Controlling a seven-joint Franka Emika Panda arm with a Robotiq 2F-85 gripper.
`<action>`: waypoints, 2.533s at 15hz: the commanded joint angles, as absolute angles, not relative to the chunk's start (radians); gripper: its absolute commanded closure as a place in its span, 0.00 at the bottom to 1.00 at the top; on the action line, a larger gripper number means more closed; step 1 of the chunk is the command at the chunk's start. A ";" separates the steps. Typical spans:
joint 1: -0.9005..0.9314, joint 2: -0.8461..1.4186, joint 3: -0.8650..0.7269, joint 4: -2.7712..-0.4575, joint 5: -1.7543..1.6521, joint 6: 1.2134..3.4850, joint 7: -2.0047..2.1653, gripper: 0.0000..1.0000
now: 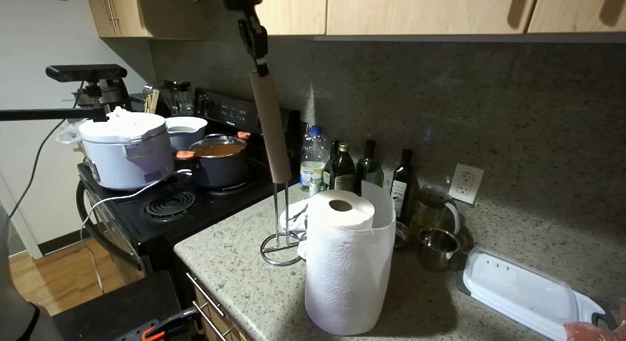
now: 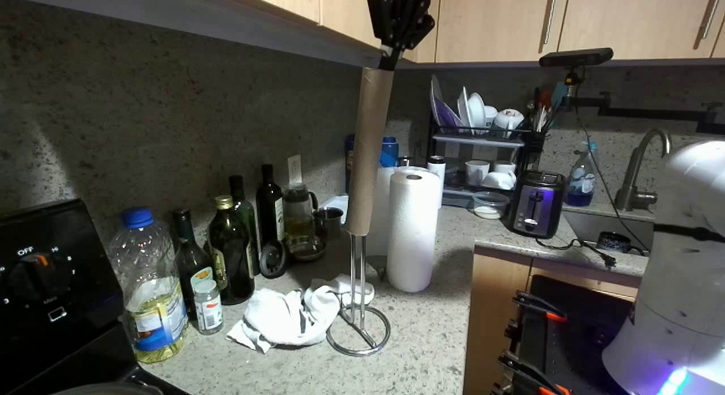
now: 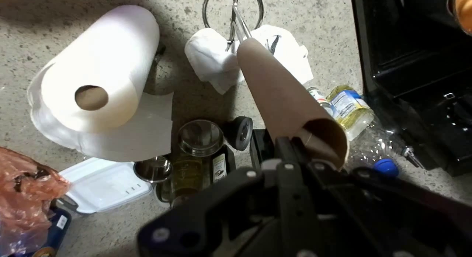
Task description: Remove the empty paper roll off of the holder then put the empty paper roll on the holder
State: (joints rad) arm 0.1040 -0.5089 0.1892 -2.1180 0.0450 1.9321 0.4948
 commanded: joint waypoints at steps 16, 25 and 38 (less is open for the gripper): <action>0.106 -0.384 0.168 -2.162 0.146 2.035 0.385 1.00; 0.127 -0.364 0.161 -2.243 0.183 2.099 0.350 1.00; 0.130 -0.407 0.139 -2.385 0.281 2.177 0.257 1.00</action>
